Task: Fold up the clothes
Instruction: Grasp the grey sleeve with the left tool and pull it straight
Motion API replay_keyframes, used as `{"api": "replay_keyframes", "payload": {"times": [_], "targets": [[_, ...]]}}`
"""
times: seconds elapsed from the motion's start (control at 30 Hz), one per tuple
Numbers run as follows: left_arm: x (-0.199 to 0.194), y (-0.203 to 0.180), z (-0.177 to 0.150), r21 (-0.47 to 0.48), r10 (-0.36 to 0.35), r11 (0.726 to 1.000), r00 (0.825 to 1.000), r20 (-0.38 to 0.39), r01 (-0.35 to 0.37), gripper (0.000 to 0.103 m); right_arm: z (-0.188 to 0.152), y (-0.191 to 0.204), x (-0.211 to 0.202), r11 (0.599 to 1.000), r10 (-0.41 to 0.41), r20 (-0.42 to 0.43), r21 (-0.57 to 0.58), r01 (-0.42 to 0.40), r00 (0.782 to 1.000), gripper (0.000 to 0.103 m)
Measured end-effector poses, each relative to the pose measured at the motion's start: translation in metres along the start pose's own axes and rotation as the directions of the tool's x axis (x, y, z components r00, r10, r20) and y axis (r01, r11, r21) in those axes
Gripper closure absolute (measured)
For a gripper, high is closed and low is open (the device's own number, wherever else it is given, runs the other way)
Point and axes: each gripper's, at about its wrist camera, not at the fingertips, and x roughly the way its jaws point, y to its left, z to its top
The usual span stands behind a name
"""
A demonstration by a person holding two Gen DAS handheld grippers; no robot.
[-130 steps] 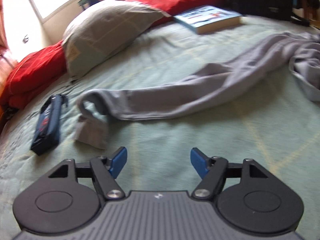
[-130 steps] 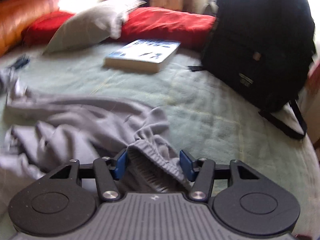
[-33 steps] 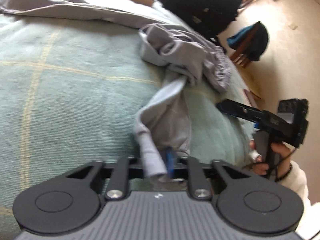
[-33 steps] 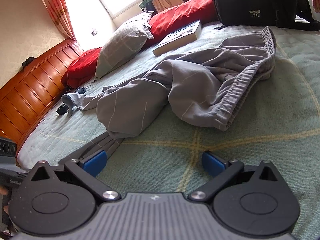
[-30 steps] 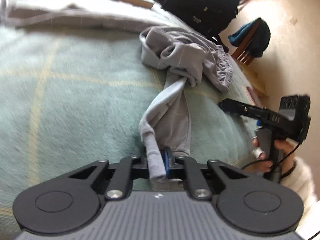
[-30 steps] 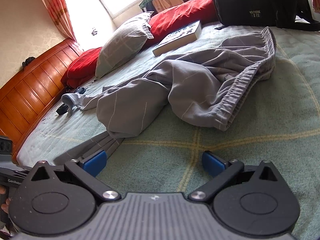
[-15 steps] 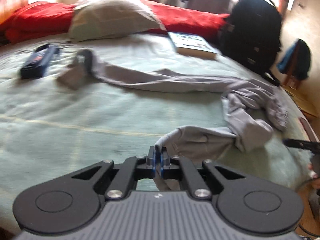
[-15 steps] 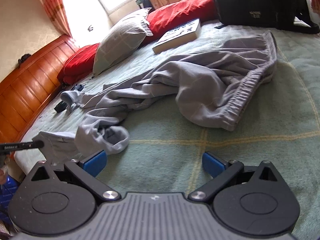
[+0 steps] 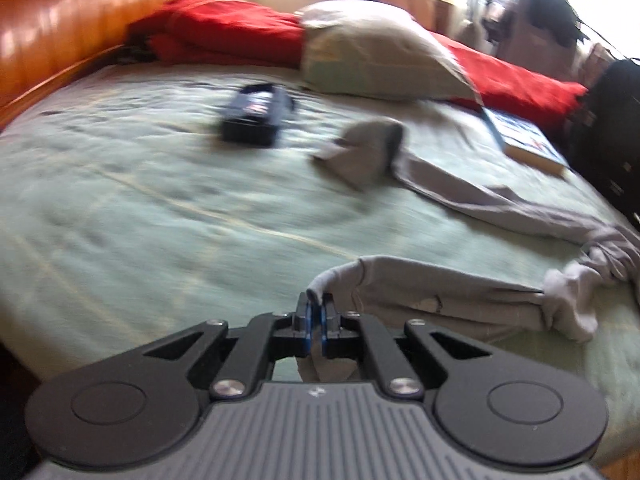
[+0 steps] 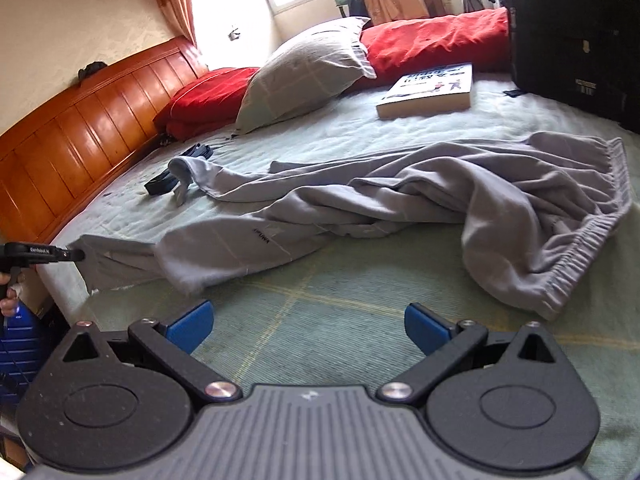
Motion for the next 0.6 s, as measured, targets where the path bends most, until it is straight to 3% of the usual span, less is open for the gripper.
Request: {"api": "replay_keyframes", "payload": {"times": [0.5, 0.6], "targets": [[0.042, 0.090, 0.029, -0.097, 0.187, 0.976, 0.980, -0.061, -0.193, 0.101, 0.004, 0.007, 0.015, 1.000, -0.023, -0.038, -0.018, 0.022, 0.999, 0.000], [0.043, 0.098, 0.033, -0.092, 0.282, 0.954, 0.959, -0.036, -0.284, 0.101, 0.004, 0.006, 0.017, 0.999, -0.036, -0.044, -0.018, 0.035, 0.998, 0.000]]}}
